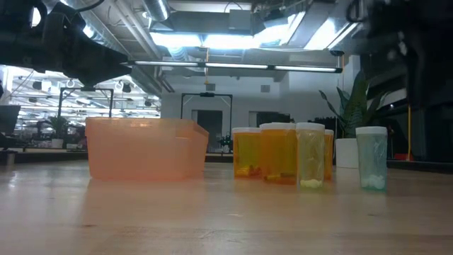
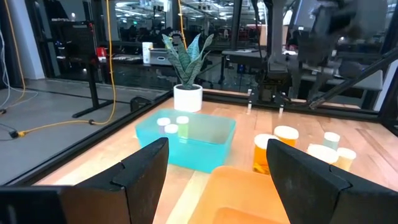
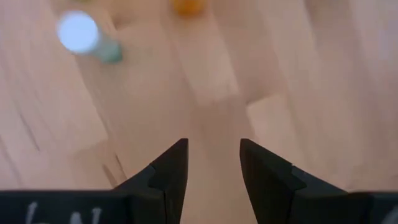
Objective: Pick and place medicine bottles into bin by pill shape (circle, oval)
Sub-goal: Put the small blue medicine bottle into the blue bin
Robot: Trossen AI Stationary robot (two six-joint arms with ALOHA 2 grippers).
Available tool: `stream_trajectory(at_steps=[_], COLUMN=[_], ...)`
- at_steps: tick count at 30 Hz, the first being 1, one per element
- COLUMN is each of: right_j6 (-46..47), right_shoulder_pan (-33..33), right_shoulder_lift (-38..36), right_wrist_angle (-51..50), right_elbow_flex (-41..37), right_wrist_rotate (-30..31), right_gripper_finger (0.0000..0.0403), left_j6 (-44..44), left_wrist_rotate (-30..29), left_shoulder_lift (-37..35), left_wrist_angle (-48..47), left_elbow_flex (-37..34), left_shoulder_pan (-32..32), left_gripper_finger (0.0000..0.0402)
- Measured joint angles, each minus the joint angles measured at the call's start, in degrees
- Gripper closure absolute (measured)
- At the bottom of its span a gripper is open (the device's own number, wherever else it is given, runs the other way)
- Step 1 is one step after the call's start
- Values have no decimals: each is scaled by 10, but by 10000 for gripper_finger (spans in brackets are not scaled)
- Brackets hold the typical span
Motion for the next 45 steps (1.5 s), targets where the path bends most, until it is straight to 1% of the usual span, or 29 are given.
stream_trajectory(at_steps=[5, 11, 14, 17, 21, 28, 33, 45], right_j6=[31, 29, -3, -65, -135, -185, -240, -286], right_shoulder_pan=[21, 27, 27, 27, 27, 23, 12, -24], right_shoulder_lift=[0, 0, 0, 3, 26, 84, 109, 117], right_wrist_angle=[75, 180, 216, 275, 334, 352, 391, 426], right_elbow_flex=[-65, -104, -104, -104, -103, -103, -103, -103], right_wrist_rotate=[-37, -71, -70, -64, -47, -52, -60, -52], right_gripper_finger=[256, 256, 256, 256, 256, 256, 256, 256], left_j6=[-3, -3, -3, -2, -1, -1, -1, -1], left_wrist_rotate=[0, 0, 0, 0, 0, 0, 0, 0], left_shoulder_lift=[0, 0, 0, 0, 0, 0, 0, 0], left_wrist_angle=[0, 0, 0, 0, 0, 0, 0, -2], left_elbow_flex=[0, 0, 0, 0, 0, 0, 0, 0], left_shoulder_pan=[0, 0, 0, 0, 0, 0, 0, 0], left_gripper_finger=[139, 139, 139, 139, 139, 139, 139, 139])
